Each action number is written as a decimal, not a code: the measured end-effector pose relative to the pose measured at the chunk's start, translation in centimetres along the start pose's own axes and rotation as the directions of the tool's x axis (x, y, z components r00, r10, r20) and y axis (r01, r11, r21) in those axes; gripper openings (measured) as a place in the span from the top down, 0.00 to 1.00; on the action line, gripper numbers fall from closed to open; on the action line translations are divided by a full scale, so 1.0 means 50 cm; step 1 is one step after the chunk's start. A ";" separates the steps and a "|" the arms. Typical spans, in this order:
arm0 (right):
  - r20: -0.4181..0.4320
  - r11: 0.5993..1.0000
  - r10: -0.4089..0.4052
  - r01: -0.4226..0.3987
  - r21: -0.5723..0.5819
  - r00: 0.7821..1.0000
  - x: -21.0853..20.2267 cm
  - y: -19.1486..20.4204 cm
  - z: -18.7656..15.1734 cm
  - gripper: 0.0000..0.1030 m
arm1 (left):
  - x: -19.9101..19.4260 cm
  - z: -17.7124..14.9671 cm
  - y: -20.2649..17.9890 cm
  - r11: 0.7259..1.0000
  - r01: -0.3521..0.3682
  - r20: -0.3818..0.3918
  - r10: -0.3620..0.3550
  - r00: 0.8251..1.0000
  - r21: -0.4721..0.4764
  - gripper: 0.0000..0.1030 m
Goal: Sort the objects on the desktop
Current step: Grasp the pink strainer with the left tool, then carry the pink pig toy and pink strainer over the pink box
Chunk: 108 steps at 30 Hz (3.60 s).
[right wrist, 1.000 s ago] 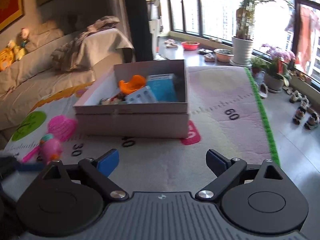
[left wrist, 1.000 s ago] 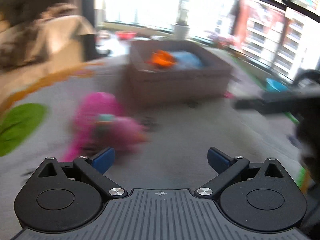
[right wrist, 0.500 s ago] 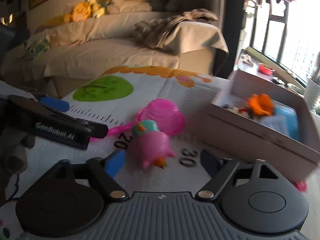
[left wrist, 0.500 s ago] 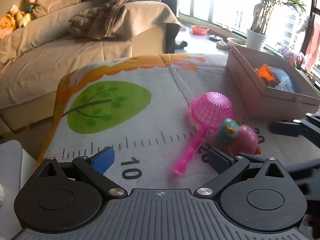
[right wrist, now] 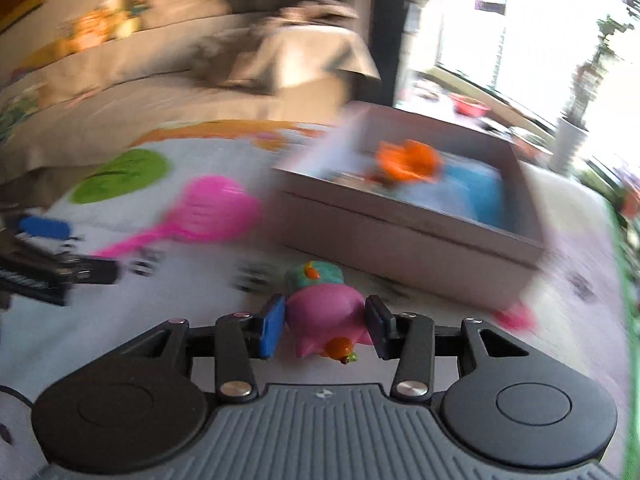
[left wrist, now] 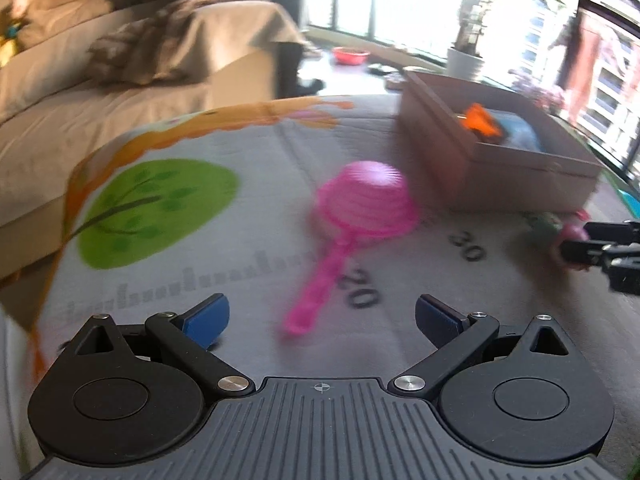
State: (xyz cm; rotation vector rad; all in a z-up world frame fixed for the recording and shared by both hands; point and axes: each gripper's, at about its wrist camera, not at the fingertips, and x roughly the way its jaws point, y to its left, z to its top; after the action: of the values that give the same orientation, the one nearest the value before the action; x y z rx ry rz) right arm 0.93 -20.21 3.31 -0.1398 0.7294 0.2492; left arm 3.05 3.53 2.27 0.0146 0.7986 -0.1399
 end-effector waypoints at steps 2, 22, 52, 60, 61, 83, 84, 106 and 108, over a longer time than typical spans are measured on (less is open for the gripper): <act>-0.004 0.999 -0.035 0.035 0.038 0.999 -0.015 -0.034 -0.015 0.58 | 0.013 0.004 -0.020 1.000 0.021 0.002 -0.022 1.000 0.021 0.01; 0.080 0.986 -0.124 0.114 0.121 0.989 -0.023 -0.061 -0.079 0.27 | 0.143 0.121 -0.084 0.996 -0.033 0.014 0.032 0.999 0.083 0.24; -0.053 0.997 0.034 -0.031 0.068 0.998 -0.029 -0.051 -0.060 0.52 | 0.024 -0.013 -0.145 0.974 0.117 -0.074 -0.105 0.992 0.195 0.11; -0.021 0.999 0.008 -0.009 -0.039 1.000 -0.047 0.008 -0.069 0.48 | 0.026 -0.015 -0.151 0.975 0.130 -0.063 -0.120 0.991 0.178 0.15; -0.012 0.999 -0.002 0.002 -0.053 1.000 -0.046 0.011 -0.069 0.46 | 0.026 -0.015 -0.153 0.975 0.128 -0.059 -0.119 0.991 0.184 0.15; 0.079 0.995 0.050 -0.056 0.077 0.996 -0.135 -0.065 -0.046 0.53 | -0.094 0.261 -0.196 0.958 0.157 0.235 -0.214 0.948 0.241 0.15; 0.086 0.995 0.046 -0.054 0.089 0.995 -0.137 -0.070 -0.044 0.53 | -0.084 0.289 -0.207 0.958 0.158 0.257 -0.219 0.941 0.240 0.15; 0.117 0.978 -0.029 0.004 0.208 0.993 -0.121 -0.180 -0.007 0.53 | 0.054 0.319 -0.156 0.987 0.141 0.212 -0.156 0.965 0.083 0.03; 0.149 0.979 -0.006 -0.024 0.204 0.989 -0.116 -0.184 0.028 0.53 | 0.046 0.277 -0.144 0.993 0.061 0.182 -0.079 0.980 0.106 0.03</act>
State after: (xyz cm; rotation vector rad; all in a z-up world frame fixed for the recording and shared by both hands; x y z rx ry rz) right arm 0.19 -29.75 8.62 0.0778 0.6031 0.1894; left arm 13.54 -4.79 10.58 0.0672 0.6054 -0.2446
